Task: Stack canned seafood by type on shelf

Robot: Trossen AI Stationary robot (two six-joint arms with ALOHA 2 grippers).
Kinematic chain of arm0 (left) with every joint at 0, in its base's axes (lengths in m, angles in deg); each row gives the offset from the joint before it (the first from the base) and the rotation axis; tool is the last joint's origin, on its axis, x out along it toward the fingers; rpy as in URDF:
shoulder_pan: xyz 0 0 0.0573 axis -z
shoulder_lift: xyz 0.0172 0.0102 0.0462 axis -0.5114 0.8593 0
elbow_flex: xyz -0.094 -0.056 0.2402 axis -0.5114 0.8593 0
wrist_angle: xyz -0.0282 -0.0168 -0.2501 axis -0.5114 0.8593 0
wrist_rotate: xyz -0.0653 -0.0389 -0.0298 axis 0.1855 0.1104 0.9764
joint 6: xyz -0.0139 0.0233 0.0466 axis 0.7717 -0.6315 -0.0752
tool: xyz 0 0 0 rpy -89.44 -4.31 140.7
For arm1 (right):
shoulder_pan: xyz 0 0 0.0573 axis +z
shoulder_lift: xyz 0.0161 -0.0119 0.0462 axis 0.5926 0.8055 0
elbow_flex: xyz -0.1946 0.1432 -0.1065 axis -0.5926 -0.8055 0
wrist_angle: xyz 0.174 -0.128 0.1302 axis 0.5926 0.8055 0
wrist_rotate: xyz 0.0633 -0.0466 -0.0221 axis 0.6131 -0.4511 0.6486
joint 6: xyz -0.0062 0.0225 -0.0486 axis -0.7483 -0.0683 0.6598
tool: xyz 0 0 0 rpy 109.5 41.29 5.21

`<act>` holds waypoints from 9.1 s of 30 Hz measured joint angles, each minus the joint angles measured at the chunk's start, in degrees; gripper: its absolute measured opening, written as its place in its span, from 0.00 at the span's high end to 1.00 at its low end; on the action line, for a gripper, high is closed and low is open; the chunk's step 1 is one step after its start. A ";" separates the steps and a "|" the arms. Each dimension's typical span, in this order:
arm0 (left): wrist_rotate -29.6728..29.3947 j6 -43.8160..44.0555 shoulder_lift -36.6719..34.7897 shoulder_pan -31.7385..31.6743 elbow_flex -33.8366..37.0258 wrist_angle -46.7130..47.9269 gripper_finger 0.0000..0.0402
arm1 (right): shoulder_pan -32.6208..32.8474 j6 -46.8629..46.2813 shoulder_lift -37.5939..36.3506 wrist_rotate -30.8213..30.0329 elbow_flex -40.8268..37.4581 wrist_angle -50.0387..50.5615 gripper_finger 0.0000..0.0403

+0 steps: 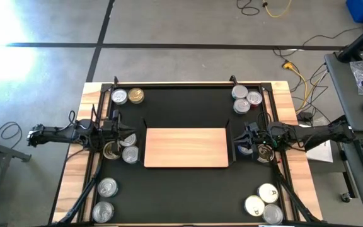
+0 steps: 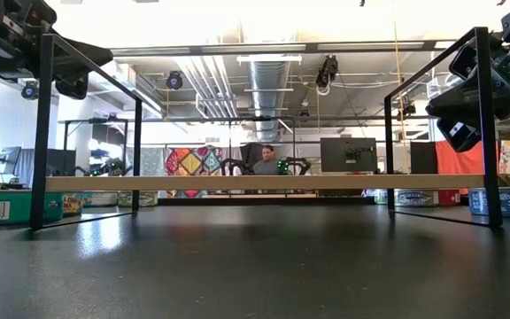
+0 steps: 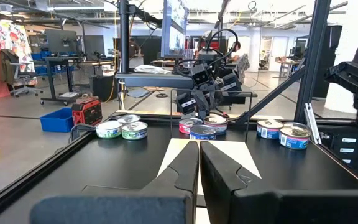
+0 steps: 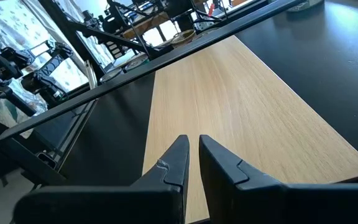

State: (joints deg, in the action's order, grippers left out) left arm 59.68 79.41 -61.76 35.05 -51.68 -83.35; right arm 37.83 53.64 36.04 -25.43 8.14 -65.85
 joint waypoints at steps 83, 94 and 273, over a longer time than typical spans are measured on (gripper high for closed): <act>-0.02 -0.02 -0.01 0.00 0.00 0.02 1.00 | -21.24 -34.29 40.37 -44.04 47.55 44.39 0.93; -0.02 -0.01 0.02 -0.07 0.00 -0.02 1.00 | -11.34 -23.89 60.33 -47.72 68.02 41.66 0.93; 24.89 -28.39 97.10 -45.37 -39.36 -0.89 0.10 | -18.82 7.66 82.79 -4.61 95.36 61.81 0.52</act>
State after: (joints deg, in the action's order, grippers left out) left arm 84.56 51.02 35.34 -10.31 -91.04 -84.24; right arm 19.01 61.29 118.83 -30.03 103.50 -4.03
